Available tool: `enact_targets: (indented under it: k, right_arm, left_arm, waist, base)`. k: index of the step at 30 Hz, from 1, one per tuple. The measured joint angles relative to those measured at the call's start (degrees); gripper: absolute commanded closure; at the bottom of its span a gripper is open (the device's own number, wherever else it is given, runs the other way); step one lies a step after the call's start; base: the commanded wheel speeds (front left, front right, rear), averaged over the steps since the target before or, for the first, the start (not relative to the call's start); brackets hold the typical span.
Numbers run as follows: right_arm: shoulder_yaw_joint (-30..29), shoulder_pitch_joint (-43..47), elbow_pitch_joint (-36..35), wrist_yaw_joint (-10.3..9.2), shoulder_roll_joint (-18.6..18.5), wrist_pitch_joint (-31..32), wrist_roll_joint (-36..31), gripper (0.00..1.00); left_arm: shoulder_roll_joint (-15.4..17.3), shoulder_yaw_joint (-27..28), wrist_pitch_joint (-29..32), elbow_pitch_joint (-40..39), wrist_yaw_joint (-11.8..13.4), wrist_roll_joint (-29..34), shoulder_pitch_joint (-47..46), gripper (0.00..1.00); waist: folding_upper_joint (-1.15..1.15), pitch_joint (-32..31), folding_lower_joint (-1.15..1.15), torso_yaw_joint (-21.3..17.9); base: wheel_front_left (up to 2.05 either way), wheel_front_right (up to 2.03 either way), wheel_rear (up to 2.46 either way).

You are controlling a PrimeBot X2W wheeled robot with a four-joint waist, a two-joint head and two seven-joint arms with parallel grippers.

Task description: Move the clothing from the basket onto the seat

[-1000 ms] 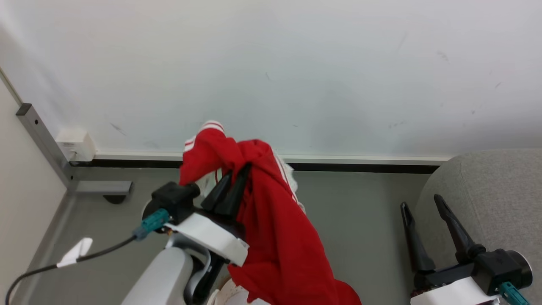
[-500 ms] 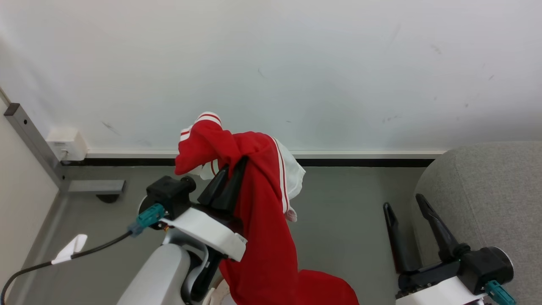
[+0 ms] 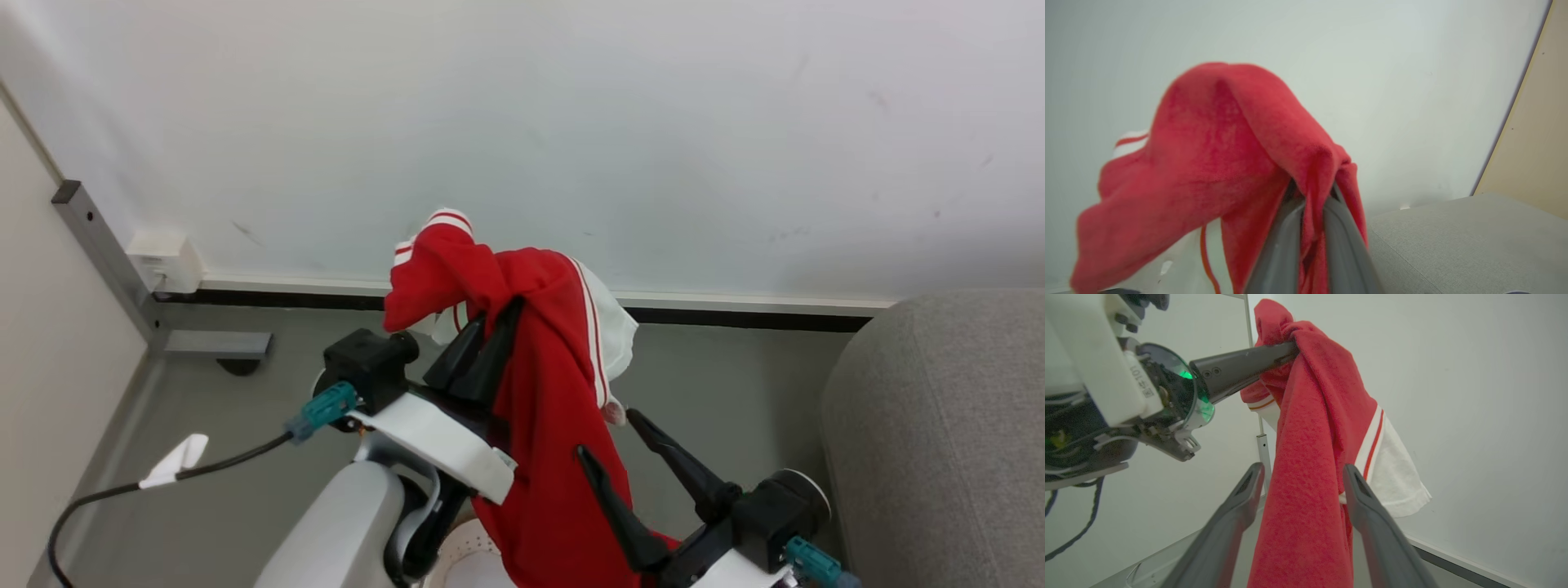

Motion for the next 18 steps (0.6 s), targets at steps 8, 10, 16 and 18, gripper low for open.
enact_targets:
  k: [8,10,16,18]
  right_arm:
    - [2.3,-4.0,14.0,0.0,0.8,0.0,1.1,0.0]
    - [2.0,-4.7,15.7,0.0,0.8,0.0,2.0,0.0]
    - [1.3,-5.6,17.9,0.0,0.9,0.0,4.0,0.09]
    - [0.6,-5.6,17.9,0.0,1.0,0.0,4.3,0.87]
  left_arm:
    - [-1.6,-5.7,1.5,-1.2,-0.5,-1.2,-0.9,1.0]
    - [-1.8,-6.8,1.9,-1.6,-0.5,-1.6,-1.1,1.0]
    - [-2.2,-9.1,2.7,-2.6,-0.5,-2.6,-1.0,1.0]
    - [-2.2,-9.2,2.9,-2.6,-0.5,-2.6,-1.0,1.0]
  waist:
    - [0.0,-0.6,0.0,4.7]
    - [0.0,-0.7,0.0,6.1]
    - [0.0,-1.1,0.0,9.8]
    - [0.0,-1.3,0.0,10.7]
  base:
    - [0.0,0.0,0.0]
    - [0.0,0.0,0.0]
    - [0.0,0.0,0.0]
    - [0.0,0.0,0.0]
